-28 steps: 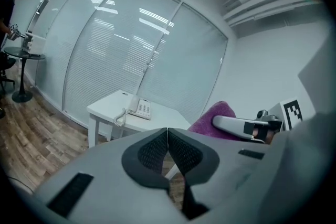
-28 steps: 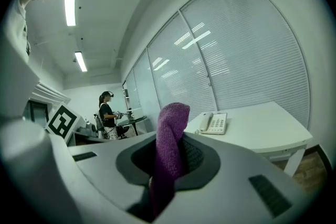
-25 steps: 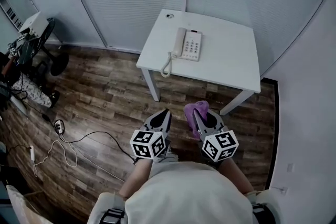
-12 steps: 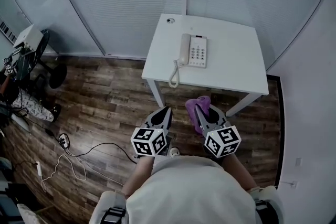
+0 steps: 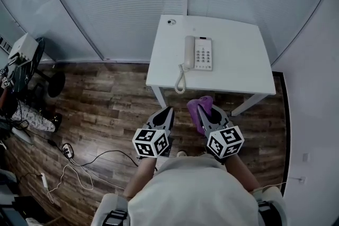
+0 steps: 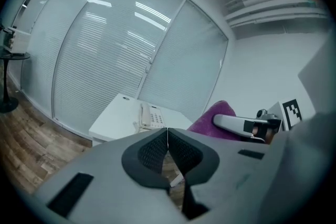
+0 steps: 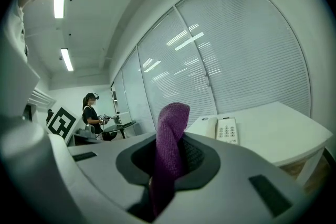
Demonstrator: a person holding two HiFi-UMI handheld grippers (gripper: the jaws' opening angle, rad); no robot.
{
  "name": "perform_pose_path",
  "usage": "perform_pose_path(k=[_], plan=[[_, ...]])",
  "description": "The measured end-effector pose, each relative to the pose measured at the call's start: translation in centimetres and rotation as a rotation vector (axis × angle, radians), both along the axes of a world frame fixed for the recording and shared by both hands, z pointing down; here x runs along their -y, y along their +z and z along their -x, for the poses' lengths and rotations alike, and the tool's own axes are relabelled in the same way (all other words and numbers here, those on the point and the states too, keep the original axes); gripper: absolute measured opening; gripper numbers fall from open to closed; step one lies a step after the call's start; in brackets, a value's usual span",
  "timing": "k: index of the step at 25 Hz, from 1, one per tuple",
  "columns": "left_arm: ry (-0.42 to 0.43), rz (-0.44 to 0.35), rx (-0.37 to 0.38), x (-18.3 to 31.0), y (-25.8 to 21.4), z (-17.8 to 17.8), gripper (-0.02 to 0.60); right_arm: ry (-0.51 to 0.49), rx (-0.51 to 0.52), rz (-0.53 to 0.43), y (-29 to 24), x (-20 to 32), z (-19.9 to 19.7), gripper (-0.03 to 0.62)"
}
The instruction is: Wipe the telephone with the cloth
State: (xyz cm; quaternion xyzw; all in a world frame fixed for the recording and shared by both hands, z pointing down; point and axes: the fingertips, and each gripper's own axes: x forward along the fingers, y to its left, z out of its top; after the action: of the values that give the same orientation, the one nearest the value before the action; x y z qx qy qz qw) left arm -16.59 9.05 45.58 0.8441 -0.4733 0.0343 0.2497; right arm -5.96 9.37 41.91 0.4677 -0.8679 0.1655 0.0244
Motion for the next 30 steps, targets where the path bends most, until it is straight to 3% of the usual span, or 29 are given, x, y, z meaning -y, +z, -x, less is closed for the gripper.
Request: perform_pose_path(k=[14, 30], plan=[[-0.012, 0.055, 0.003, 2.5, 2.1, 0.4, 0.021, 0.022, 0.015, 0.041, 1.6, 2.7, -0.8, 0.06], [-0.037, 0.055, 0.0, 13.2, 1.6, -1.9, 0.021, -0.042, -0.003, 0.024, 1.2, 14.7, -2.5, 0.06]])
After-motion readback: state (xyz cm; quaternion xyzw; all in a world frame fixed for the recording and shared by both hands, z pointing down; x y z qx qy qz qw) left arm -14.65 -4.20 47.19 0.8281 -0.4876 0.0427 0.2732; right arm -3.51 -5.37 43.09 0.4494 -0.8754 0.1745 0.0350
